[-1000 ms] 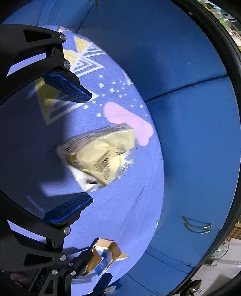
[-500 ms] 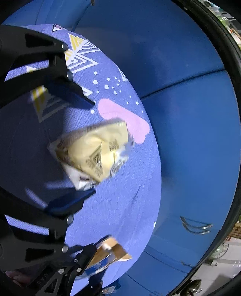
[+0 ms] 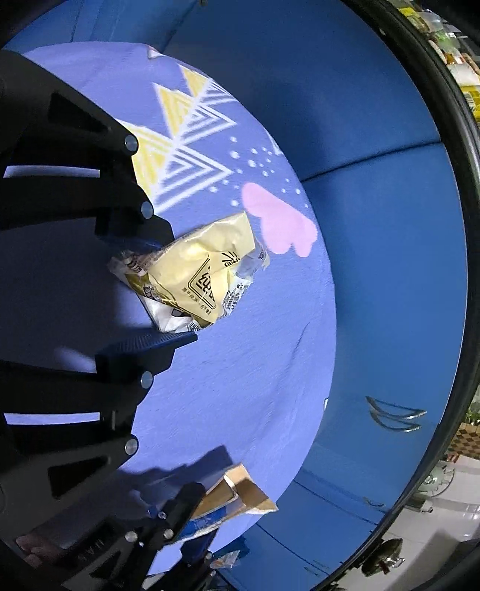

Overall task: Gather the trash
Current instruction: 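Grasp the yellow snack bag with the left gripper while the right grasps the torn carton, then carry the yellow snack bag and torn carton over the black bin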

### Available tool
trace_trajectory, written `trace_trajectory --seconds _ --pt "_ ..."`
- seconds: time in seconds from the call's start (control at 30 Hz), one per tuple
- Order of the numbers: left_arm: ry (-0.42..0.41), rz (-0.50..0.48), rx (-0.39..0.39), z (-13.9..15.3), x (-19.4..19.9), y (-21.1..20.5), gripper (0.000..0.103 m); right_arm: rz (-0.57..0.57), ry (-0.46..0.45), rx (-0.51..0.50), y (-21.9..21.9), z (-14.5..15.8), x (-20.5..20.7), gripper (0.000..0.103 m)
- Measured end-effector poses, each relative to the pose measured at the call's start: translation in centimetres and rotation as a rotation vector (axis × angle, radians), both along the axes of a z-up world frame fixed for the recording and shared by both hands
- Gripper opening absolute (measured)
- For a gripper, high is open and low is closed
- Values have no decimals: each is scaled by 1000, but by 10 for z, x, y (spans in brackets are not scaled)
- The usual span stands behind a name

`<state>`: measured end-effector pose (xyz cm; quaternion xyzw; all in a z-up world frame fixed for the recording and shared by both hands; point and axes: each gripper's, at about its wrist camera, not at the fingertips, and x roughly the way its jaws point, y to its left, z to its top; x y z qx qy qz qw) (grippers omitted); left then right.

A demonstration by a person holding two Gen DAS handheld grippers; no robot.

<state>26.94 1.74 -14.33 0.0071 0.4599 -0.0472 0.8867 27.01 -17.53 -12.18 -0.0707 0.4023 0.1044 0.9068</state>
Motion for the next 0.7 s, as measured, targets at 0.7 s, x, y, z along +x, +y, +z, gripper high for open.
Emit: trace_trajectory --seconds 0.7 --pt "-90 -75 19 68 -97 -46 40 -38 -106 -18 -28 71 -91 32"
